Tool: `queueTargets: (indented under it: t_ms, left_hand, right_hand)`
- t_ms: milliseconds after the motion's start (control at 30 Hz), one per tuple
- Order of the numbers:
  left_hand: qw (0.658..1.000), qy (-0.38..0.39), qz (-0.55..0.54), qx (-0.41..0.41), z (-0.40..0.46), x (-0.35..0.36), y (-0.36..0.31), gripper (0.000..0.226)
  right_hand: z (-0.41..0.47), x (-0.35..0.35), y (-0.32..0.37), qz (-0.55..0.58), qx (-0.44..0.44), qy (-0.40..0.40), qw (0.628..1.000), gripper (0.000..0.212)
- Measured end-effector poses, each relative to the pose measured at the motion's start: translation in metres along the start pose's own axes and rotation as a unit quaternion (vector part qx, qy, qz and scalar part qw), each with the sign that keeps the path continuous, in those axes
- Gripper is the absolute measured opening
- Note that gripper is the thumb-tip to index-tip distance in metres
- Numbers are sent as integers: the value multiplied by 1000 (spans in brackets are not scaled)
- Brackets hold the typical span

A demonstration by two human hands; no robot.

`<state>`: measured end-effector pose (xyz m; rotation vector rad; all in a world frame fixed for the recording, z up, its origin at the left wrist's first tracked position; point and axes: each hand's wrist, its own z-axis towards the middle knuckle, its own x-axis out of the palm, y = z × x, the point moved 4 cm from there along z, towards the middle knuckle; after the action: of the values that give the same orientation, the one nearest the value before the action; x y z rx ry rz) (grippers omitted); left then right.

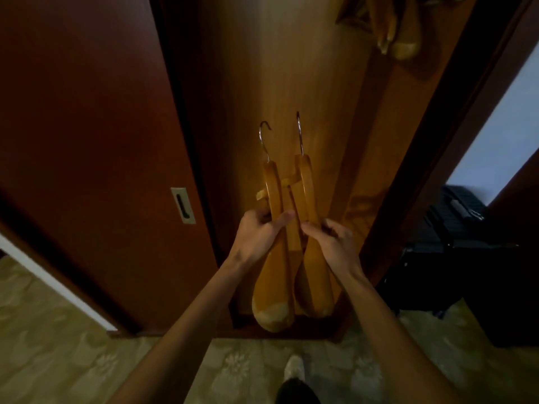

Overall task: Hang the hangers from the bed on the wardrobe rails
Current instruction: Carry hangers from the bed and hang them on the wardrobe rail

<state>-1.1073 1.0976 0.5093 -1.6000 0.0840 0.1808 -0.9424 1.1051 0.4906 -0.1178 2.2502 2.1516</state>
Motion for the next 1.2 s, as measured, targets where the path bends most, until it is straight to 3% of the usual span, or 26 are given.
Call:
queueTargets:
  t_ms: [400, 800, 1200]
  left_hand:
    - [997, -42, 42, 55, 213, -15, -106, 20]
    - [992, -36, 22, 119, 294, -35, -239, 27]
    - [981, 0, 65, 181, 340, -20, -327, 22]
  right_hand:
    - [212, -3, 114, 13, -96, 18, 995, 7]
    - [279, -7, 247, 35, -174, -31, 984, 21]
    - [319, -33, 315, 39, -239, -68, 968, 25]
